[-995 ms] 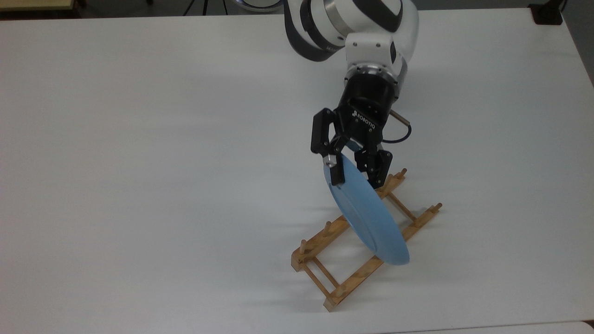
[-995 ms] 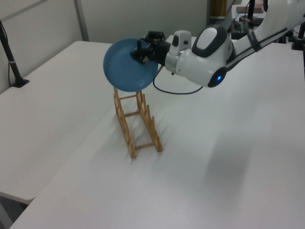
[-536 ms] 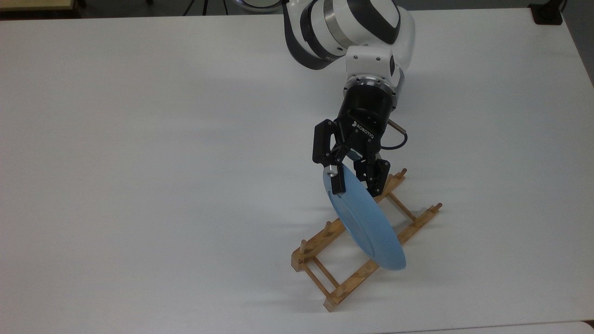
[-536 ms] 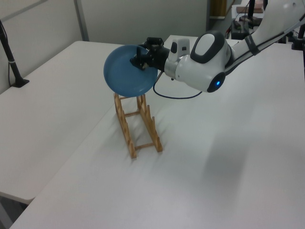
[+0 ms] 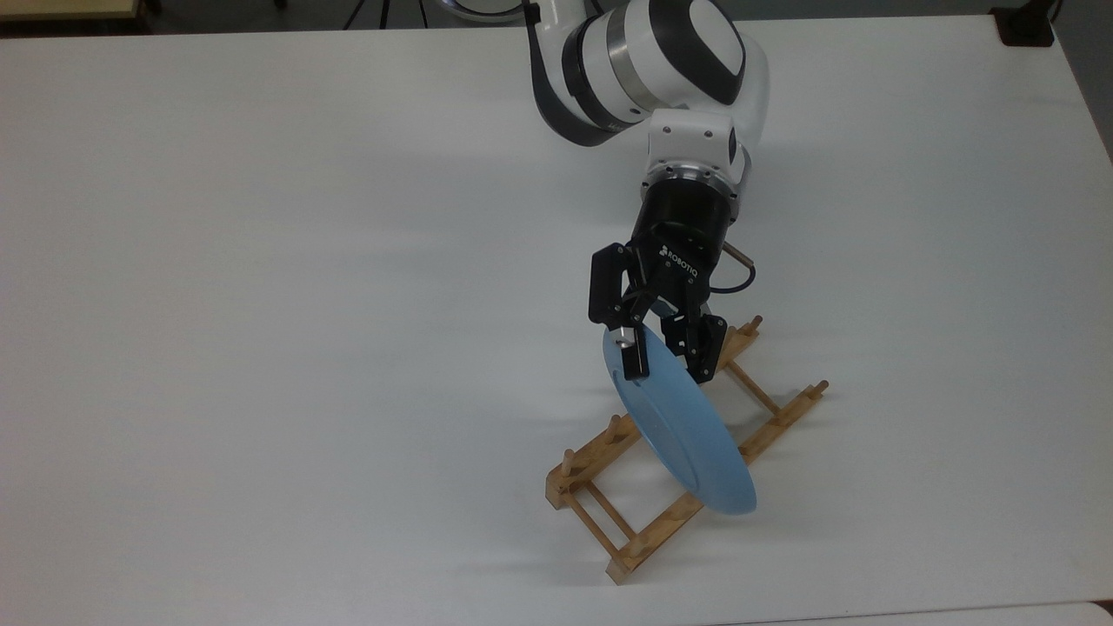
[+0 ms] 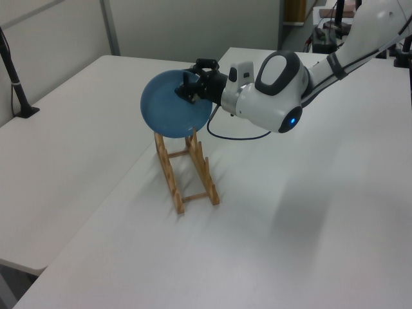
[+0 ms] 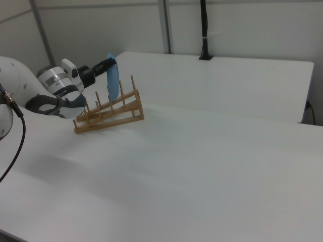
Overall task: Place plate in plate rack
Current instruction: 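Lower the upright plate between the rack's wooden pegs, then open the gripper to release the plate in the rack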
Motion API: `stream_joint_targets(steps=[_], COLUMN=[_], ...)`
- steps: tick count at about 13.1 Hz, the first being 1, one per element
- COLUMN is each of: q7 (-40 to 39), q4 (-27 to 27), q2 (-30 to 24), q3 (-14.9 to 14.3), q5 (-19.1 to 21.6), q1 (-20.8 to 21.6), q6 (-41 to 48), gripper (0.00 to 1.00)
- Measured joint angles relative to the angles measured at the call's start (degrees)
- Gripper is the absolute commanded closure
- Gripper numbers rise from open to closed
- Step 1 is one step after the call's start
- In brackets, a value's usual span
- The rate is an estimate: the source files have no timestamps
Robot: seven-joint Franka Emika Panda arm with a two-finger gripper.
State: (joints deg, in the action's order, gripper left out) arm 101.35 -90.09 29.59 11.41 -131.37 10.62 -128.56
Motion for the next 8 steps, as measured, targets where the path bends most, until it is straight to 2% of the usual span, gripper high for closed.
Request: stream_joint_targets(steps=[1, 2, 4, 6, 7, 8], q7=[0.0, 0.0, 0.0, 0.0, 0.0, 0.0], q4=[0.0, 0.0, 0.1, 0.8, 1.3, 1.7], q2=[0.2, 0.3, 0.3, 0.4, 0.4, 0.4], q3=[0.0, 0.0, 0.0, 0.0, 0.0, 0.0], q5=[0.0, 0.0, 0.0, 0.0, 0.0, 0.0], q1=[0.0, 0.0, 0.0, 0.0, 0.0, 0.0], q6=[0.0, 0.0, 0.1, 0.1, 0.1, 0.1], gripper=[1.0, 0.94, 0.63, 0.24, 0.0, 0.0])
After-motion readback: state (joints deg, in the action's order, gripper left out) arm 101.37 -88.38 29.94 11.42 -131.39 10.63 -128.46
